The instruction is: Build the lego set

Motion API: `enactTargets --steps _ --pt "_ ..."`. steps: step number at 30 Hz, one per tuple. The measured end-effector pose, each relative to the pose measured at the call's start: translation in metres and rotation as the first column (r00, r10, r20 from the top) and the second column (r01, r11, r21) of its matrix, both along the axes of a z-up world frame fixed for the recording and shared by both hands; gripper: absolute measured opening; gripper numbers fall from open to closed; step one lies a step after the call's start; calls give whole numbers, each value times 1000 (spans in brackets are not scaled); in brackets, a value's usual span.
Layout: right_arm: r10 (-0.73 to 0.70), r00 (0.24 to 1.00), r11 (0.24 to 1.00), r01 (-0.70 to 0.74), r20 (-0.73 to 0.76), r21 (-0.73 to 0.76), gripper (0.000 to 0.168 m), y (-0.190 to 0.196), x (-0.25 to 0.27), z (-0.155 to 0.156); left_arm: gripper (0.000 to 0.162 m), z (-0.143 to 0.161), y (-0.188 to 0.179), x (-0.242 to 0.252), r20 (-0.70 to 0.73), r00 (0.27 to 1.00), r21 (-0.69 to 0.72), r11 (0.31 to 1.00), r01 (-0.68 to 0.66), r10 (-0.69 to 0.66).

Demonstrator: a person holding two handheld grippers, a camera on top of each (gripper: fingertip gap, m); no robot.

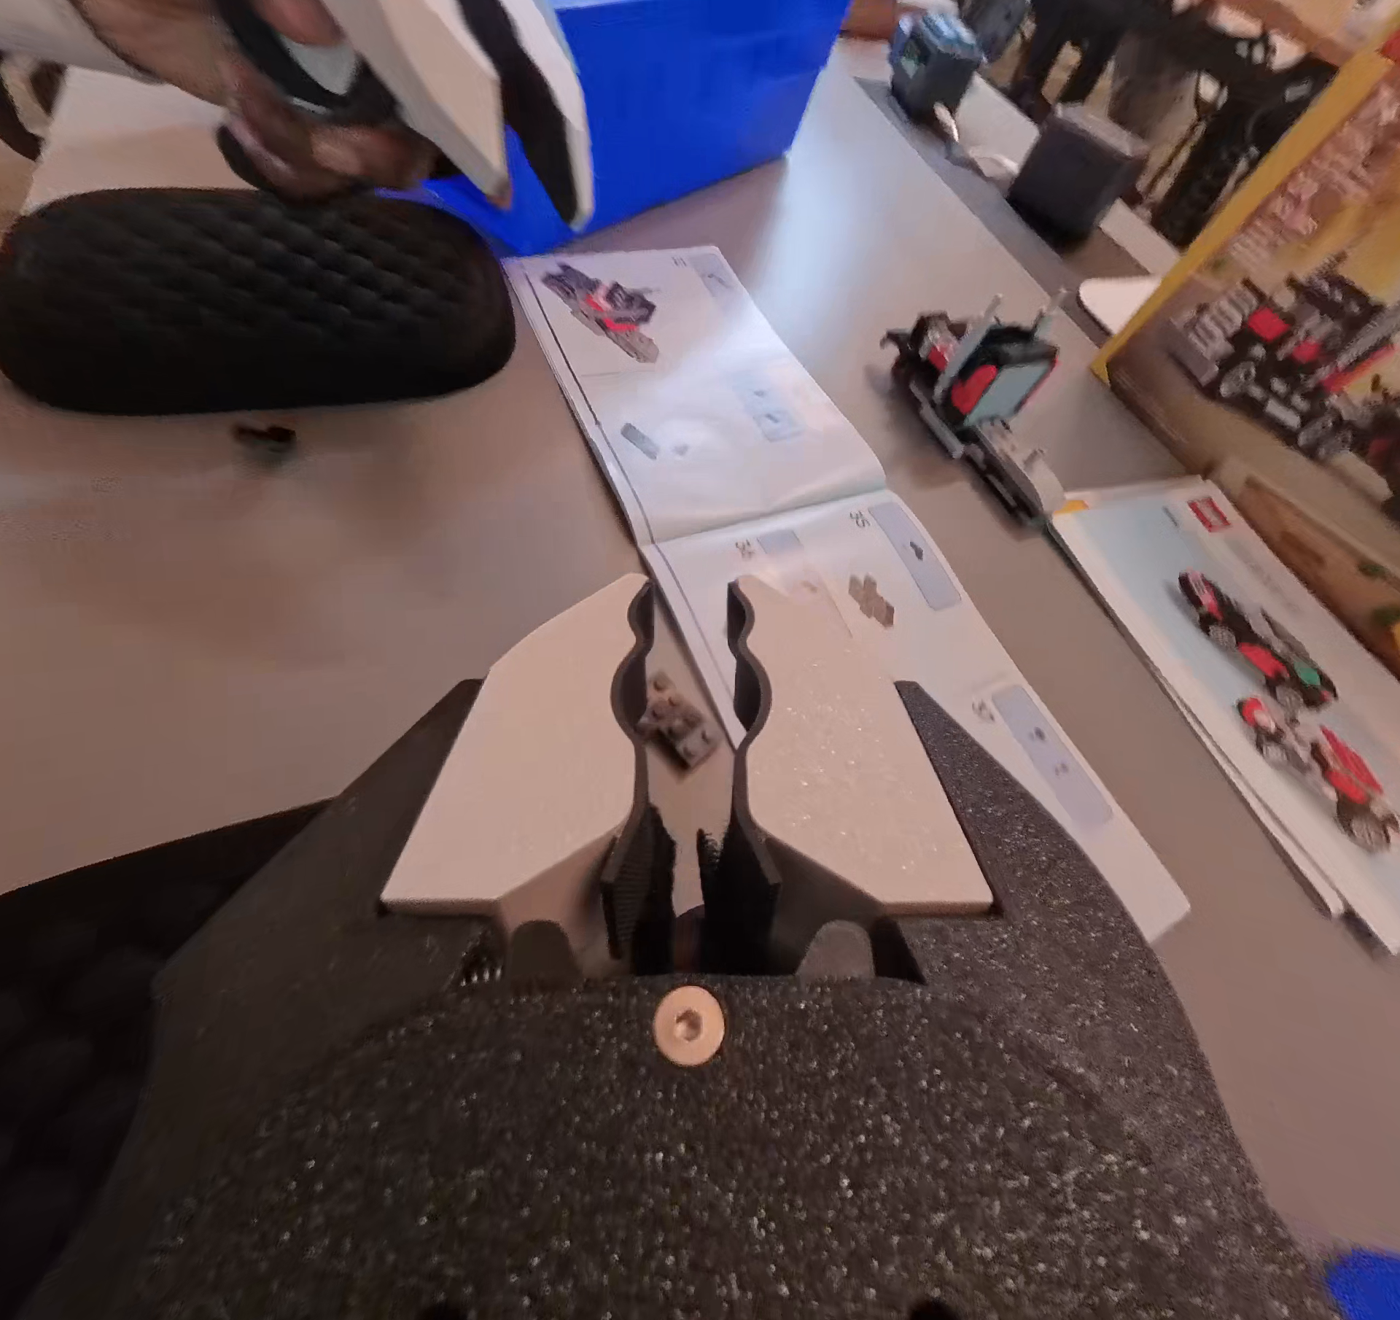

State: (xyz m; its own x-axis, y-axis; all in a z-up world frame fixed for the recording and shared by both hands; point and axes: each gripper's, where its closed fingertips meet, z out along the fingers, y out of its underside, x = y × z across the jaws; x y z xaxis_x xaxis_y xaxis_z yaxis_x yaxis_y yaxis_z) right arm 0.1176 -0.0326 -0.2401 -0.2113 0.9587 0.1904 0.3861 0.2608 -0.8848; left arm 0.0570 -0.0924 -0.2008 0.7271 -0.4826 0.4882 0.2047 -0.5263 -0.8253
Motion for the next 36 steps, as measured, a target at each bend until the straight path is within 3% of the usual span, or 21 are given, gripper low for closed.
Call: enactTargets --steps 5,7,13,16,21,24,27,31,36 --pt "-171 923 980 197 345 -40 51 15 31 -44 29 -3 -13 1 -33 999 87 996 -24 27" --pt "-208 895 972 235 393 -21 49 12 36 -54 29 -3 -15 -1 -57 997 133 990 -50 59" --pt "-43 936 998 56 349 -29 27 11 22 -42 29 -4 -23 8 -29 999 147 989 -19 23" --pt "80 922 994 -104 378 43 26 15 17 -46 29 -11 -29 12 -46 999 119 993 9 -3" --pt "176 855 973 -225 488 43 35 20 16 -60 29 -23 -54 14 -177 977 29 992 125 -118" --pt "211 842 962 -270 496 49 32 18 15 -66 31 -38 -80 11 -311 916 -84 967 239 -253" --pt "222 854 962 -271 471 38 19 16 12 -67 31 -49 -93 9 -401 858 -156 947 281 -320" --pt "196 889 975 -223 413 16 18 11 8 -61 31 -57 -103 17 -392 840 -204 926 319 -376" --pt "168 944 986 -164 282 -38 18 -9 -7 -37 34 -81 -119 12 -516 730 -342 889 303 -448"
